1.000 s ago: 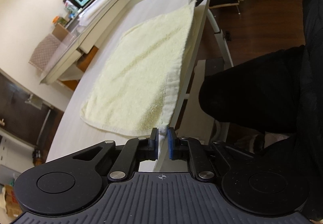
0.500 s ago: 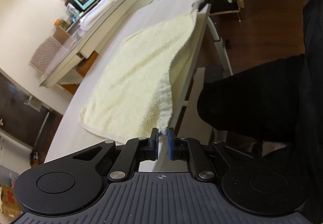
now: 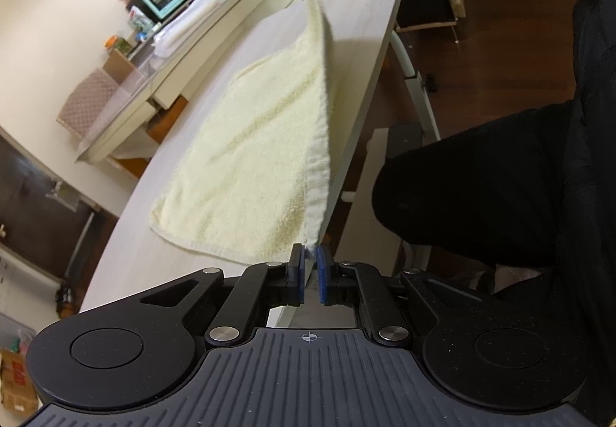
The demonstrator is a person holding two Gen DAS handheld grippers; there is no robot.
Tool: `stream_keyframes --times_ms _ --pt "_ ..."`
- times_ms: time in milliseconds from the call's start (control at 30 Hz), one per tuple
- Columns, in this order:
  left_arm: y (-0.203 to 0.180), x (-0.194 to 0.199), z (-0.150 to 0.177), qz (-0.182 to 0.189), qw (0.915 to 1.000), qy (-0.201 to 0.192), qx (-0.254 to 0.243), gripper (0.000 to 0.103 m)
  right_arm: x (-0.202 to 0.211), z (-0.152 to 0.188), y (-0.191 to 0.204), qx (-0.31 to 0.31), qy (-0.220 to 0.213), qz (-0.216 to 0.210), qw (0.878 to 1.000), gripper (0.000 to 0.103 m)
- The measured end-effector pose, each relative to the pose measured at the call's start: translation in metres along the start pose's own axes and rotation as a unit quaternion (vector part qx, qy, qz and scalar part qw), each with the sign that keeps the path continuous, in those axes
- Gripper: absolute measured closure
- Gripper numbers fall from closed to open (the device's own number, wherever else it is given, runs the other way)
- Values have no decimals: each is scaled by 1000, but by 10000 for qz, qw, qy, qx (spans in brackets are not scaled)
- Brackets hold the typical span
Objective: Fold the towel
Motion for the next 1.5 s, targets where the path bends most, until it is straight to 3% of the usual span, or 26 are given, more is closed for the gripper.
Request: stream_keyframes --times_ms 333,567,933,1300,1500 --pt "2 3 10 7 9989 -160 440 96 -47 -44 -38 1142 -122 -612 9915 97" --pt "7 5 17 76 9955 -367 875 96 -109 -87 -62 1645 -211 -973 9813 97" --pt "13 5 29 290 9871 -593 1462 96 -199 -147 -57 1932 -579 -1485 9681 97" --pt "10 -6 34 480 9823 -541 1726 96 -257 -166 -41 1873 -753 -1848 9618 96" --pt "11 -9 32 467 9808 -507 1823 96 -269 -168 -45 1506 -946 -1582 9713 66"
Point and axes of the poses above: each gripper's, at about its wrist camera, not at the fingertips, and x roughly against the way its jaws point, y to its left, z to its underside, the point moved 3 cm from there along -x, roughly the way its jaws point, and after that the axes turned 6 degrees about -x, right-handed, at the moved point
